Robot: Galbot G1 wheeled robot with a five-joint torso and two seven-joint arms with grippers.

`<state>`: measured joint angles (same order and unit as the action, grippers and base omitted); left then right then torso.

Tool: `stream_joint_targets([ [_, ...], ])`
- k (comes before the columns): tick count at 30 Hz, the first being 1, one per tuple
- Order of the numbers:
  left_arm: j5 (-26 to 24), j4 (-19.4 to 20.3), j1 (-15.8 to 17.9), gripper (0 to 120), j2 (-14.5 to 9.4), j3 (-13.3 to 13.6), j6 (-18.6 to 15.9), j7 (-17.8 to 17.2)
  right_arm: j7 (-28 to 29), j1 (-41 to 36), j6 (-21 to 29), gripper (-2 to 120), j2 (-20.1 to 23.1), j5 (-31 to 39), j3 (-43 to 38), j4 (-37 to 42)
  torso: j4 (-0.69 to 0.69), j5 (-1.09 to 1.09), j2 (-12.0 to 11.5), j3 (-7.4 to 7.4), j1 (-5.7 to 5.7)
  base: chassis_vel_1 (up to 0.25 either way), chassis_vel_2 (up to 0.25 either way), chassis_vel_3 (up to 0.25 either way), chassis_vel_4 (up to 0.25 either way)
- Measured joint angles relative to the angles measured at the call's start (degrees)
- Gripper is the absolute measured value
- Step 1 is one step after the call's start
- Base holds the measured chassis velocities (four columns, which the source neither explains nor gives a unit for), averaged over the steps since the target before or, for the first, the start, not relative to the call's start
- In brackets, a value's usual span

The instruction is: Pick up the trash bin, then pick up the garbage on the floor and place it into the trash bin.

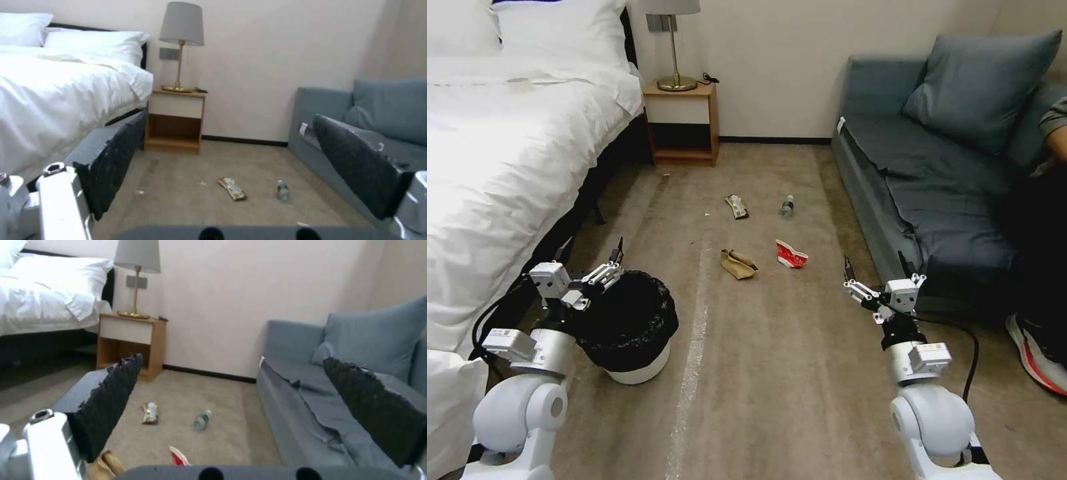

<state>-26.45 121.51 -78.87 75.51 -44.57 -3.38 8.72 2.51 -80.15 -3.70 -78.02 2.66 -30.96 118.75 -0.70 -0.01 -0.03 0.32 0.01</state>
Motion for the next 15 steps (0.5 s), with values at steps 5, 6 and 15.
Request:
stream_joint_targets([
  [5, 0.74, 0.64, -1.61, 100, 2.66, -0.39, -3.67, -10.11, -0.02, 0.15, -0.84, 100, -0.08, -0.47, -0.16, -0.66, 0.02, 0.00, 0.00, 0.00, 0.00, 0.000, 0.000, 0.000, 0.000],
  [6, 0.39, 0.65, -1.82, 100, 3.27, -0.41, -5.35, -15.05, -0.03, 0.23, -1.04, 100, -0.11, -0.58, -0.17, -0.94, 0.02, 0.00, 0.00, 0.00, 0.00, 0.000, 0.000, 0.000, 0.000],
  [15, -9.56, -0.72, -0.16, 100, 3.78, -1.07, -12.91, -34.83, -0.10, 0.34, -1.46, 100, -0.52, -1.90, 0.46, -2.08, 0.01, 0.00, 0.00, 0.00, 0.00, 0.000, 0.000, 0.000, 0.000],
])
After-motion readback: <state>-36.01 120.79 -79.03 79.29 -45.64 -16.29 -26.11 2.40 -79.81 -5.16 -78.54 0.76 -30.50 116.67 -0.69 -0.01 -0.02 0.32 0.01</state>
